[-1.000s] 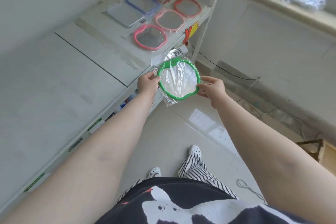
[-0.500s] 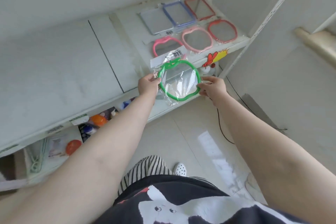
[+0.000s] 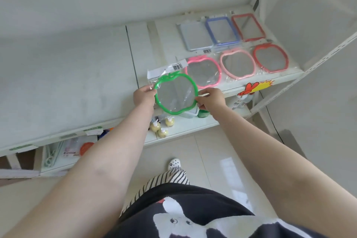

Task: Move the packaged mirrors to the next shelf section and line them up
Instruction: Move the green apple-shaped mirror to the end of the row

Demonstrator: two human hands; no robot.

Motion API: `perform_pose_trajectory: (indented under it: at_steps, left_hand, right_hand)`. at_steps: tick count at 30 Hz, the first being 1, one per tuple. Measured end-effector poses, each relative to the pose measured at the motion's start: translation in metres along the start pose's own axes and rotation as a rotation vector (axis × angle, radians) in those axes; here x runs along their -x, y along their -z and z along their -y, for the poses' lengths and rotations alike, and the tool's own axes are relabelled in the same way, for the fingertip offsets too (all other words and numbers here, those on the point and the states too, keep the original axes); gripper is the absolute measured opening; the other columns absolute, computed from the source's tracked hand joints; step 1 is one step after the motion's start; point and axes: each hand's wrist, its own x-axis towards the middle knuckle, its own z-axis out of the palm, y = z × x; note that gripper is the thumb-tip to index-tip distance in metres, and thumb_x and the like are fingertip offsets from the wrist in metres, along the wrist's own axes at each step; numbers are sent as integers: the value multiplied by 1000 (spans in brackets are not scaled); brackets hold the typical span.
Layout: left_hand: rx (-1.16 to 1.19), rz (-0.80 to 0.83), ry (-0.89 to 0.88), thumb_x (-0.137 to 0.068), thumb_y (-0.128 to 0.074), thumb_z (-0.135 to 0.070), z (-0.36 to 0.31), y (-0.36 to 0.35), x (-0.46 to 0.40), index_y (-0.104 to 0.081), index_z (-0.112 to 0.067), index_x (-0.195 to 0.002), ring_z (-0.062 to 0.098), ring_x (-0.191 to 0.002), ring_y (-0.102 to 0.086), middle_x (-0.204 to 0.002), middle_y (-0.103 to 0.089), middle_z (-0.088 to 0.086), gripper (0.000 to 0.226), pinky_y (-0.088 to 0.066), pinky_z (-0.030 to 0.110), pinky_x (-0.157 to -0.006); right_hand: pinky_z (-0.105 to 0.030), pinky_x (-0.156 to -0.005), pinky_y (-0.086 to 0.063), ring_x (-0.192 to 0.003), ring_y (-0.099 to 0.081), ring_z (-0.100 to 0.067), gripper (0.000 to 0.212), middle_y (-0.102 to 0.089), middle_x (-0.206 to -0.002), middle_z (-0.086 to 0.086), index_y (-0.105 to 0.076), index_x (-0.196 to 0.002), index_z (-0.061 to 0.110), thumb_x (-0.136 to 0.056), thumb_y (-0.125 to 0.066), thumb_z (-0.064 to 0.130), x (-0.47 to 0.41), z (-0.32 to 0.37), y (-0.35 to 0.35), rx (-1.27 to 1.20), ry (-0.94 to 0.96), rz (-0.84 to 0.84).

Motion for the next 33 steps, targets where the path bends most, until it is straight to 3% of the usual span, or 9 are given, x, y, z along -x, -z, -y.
perform_pose_trajectory:
  at_steps: [2, 5, 9, 13, 20, 24, 26, 29, 33]
  left_hand:
    - [15, -31, 10, -84, -61, 0, -6, -4, -15, -70, -14, -112, 17, -77, -57, -98, -70, 6, 32, -46, 19, -63]
    - [17, -73, 40, -84, -60, 0, -11, -9, -34, -71, -15, -111, 16, -80, -57, -108, -71, 8, 32, -45, 22, -73]
    - [12, -103, 38, -83, -61, -1, -17, -8, -56, -72, -15, -108, 14, -79, -54, -111, -72, 10, 31, -42, 21, -72]
    - [-19, -130, 27, -81, -61, -2, -22, -3, -72, -74, -17, -104, 13, -78, -58, -107, -73, 5, 31, -47, 21, -75]
    - [-61, -112, -1, -82, -63, -3, -23, -9, -88, -74, -16, -104, 13, -78, -58, -91, -67, -2, 27, -44, 15, -66]
    - [-96, -116, -9, -82, -64, -5, -23, -14, -90, -74, -16, -102, 15, -76, -59, -87, -66, -3, 25, -45, 20, -72]
    - [-170, -128, -32, -83, -63, -8, -23, -13, -92, -72, -14, -104, 17, -80, -61, -92, -69, 1, 23, -46, 22, -75]
    - [-382, -182, -108, -86, -61, -16, -21, -13, -91, -62, -13, -118, 25, -104, -62, -117, -64, 7, 31, -46, 29, -90]
    - [-782, -219, -463, -84, -63, -31, -18, -24, -70, -45, -16, -136, 32, -128, -42, -140, -42, 11, 57, -36, 39, -104]
  right_hand:
    - [-43, -80, -60, -58, -66, -23, 22, -68, -69, -9, -63, -102, 10, -81, -69, 9, -13, 5, -8, 27, 4, 10]
    - [-45, -79, -60, -59, -67, -23, 18, -70, -74, -11, -62, -98, 12, -81, -69, 10, -30, 13, -19, 66, 7, 20]
    - [-43, -76, -61, -56, -66, -24, 23, -69, -76, -13, -62, -103, 6, -82, -69, 7, -46, 23, -35, 77, 1, 27]
    - [-44, -77, -60, -54, -64, -22, 22, -66, -65, -9, -59, -103, 6, -83, -67, 7, -55, 29, -50, 98, 12, 63]
    - [-43, -78, -59, -56, -66, -21, 19, -63, -66, -4, -58, -100, 8, -84, -66, 6, -69, 34, -54, 140, 5, 50]
    - [-47, -78, -59, -64, -67, -28, 18, -60, -67, -3, -56, -98, 8, -84, -66, 4, -74, 34, -52, 131, 3, 56]
    - [-44, -72, -60, -65, -69, -28, 19, -65, -73, -7, -57, -103, 7, -86, -65, 9, -73, 36, -47, 184, 23, 78]
    - [-40, -69, -59, -69, -71, -27, 16, -72, -84, -8, -58, -106, 16, -91, -56, 20, -72, 38, -34, 476, 187, 37]
    - [-32, -73, -50, -97, -63, -28, 23, -69, -103, -4, -61, -111, 19, -89, -56, 25, -83, 33, -7, 679, 350, -174]
